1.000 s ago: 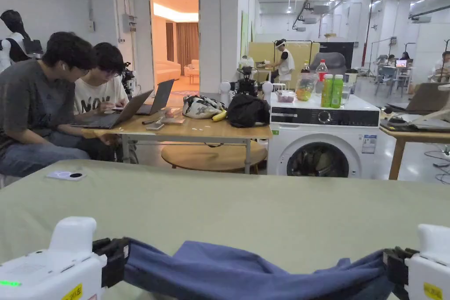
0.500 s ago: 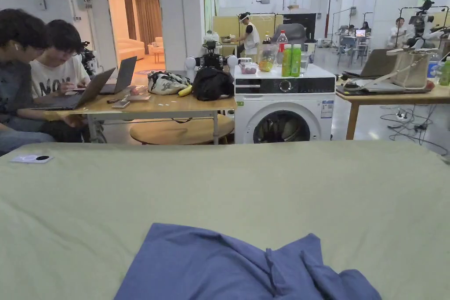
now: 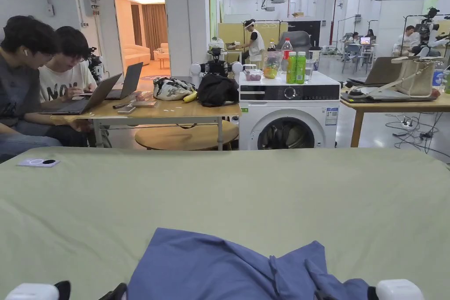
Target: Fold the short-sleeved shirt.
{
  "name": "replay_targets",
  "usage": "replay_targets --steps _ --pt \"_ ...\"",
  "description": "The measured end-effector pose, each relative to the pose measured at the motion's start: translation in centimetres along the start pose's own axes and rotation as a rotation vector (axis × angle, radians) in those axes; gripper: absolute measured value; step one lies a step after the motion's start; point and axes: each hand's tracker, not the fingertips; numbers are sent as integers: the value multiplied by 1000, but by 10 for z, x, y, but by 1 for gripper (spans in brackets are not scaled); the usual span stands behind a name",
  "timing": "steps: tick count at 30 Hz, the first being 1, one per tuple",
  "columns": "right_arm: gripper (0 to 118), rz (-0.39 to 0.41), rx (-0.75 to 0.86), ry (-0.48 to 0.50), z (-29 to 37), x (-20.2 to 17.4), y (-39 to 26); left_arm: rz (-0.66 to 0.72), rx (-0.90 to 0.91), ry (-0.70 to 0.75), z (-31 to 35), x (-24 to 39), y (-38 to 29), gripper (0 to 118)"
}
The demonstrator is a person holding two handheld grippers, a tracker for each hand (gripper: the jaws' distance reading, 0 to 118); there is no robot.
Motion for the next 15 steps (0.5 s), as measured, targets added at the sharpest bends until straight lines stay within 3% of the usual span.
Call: replay_targets --steps 1,2,3,4,5,6,11,15 --pt "82 13 2 5 -2 -6 3 1 4 -3 -2 4 1 69" --pt "69 23 6 12 -3 -10 5 3 8 -13 -3 9 5 49" --pt "39 28 8 17 -5 -13 6 6 5 -35 -5 12 8 17" --pt "14 32 9 19 -6 -15 6 8 -5 -53 -8 14 9 0" --pt "4 35 12 16 -7 -18 6 9 -21 -50 -11 16 8 0" --pt "1 39 17 1 -8 -20 5 2 -17 -45 -11 19 6 0" --pt "0 38 6 -14 -10 -22 2 4 4 -27 -3 19 -1 0" --pt "0 62 1 -5 -8 -22 1 104 -24 2 -1 -17 -1 0"
